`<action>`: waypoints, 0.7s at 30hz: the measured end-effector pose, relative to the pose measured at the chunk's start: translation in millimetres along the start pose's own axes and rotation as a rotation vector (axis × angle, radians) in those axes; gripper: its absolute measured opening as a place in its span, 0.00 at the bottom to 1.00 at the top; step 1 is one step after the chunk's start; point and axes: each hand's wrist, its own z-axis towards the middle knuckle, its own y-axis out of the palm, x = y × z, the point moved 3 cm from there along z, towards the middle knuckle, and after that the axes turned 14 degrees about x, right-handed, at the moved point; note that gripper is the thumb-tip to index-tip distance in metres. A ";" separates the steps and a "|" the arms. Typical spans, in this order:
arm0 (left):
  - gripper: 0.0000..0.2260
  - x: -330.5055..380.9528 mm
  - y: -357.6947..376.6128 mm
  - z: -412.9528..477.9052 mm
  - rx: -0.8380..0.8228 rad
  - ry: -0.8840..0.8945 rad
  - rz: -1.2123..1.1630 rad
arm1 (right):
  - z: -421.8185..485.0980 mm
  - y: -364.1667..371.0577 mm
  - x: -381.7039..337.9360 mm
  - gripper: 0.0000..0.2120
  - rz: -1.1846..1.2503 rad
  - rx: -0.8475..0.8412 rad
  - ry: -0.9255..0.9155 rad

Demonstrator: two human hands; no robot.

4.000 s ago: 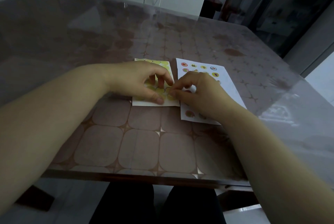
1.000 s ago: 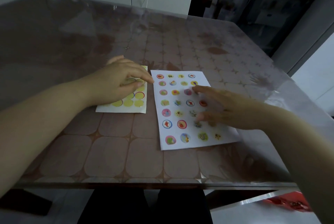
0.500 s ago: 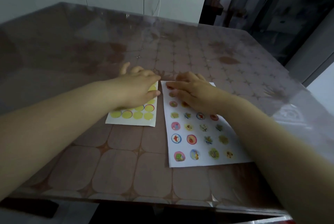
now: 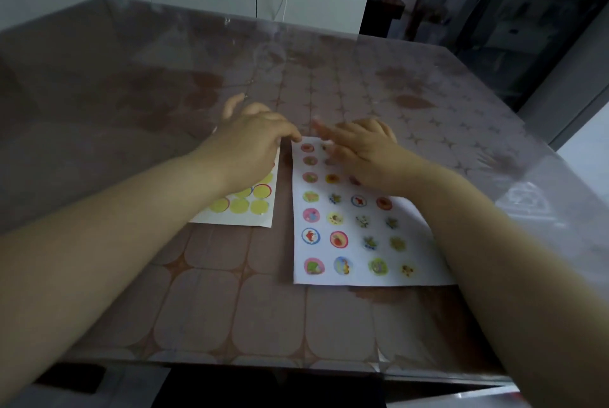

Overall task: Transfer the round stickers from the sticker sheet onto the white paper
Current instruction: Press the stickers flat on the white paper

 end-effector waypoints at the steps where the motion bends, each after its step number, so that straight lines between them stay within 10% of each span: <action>1: 0.18 0.2 -0.2 -0.6 0.052 0.002 -0.031 | -0.8 -3.0 5.6 0.21 0.017 0.024 0.026; 21: 0.22 -1.3 14.0 -11.9 -0.166 0.081 -0.085 | 3.7 -8.6 6.1 0.24 -0.407 0.014 -0.110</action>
